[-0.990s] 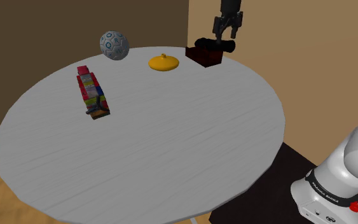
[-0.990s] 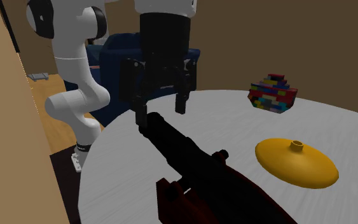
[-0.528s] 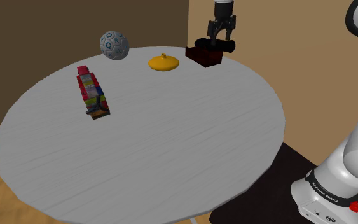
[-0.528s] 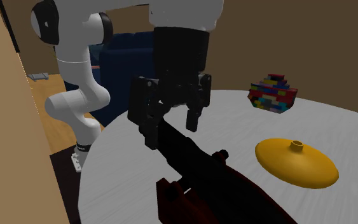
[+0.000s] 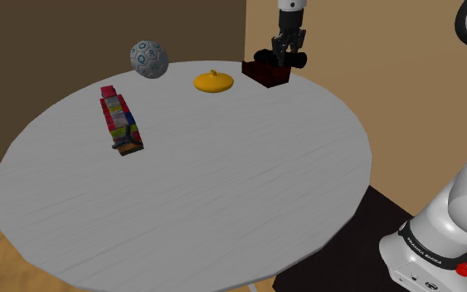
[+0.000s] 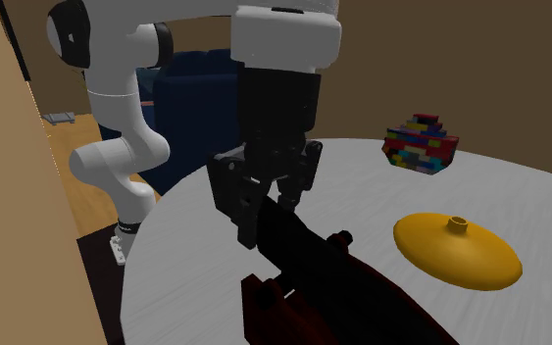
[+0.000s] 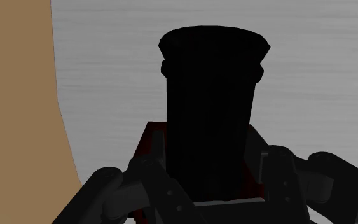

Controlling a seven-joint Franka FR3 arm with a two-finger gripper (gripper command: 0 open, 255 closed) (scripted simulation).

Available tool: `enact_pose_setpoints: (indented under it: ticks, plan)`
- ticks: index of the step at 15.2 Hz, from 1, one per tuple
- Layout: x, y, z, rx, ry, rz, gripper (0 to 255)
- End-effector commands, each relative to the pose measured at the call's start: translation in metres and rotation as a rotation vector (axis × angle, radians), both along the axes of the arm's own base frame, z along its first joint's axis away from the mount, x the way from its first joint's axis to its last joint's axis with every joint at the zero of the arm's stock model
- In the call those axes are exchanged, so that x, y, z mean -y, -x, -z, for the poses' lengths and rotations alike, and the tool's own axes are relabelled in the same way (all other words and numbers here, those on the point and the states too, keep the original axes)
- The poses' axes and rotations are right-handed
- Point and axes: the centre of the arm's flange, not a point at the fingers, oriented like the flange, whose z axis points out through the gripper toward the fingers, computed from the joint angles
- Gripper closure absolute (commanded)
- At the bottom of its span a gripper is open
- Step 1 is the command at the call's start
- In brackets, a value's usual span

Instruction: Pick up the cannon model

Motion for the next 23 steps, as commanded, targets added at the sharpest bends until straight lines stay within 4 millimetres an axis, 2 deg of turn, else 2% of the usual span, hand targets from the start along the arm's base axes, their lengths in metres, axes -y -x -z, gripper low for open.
enact_pose_setpoints:
  ticks: [1,6,21,23]
  plan:
    - [0.000,0.000,0.001,-0.001,0.000,0.000,255]
    - [0.000,0.000,0.001,-0.001,0.000,0.000,255]
    - [0.000,0.000,-0.079,-0.001,0.000,0.000,255]
    - [0.000,0.000,-0.079,-0.001,0.000,0.000,255]
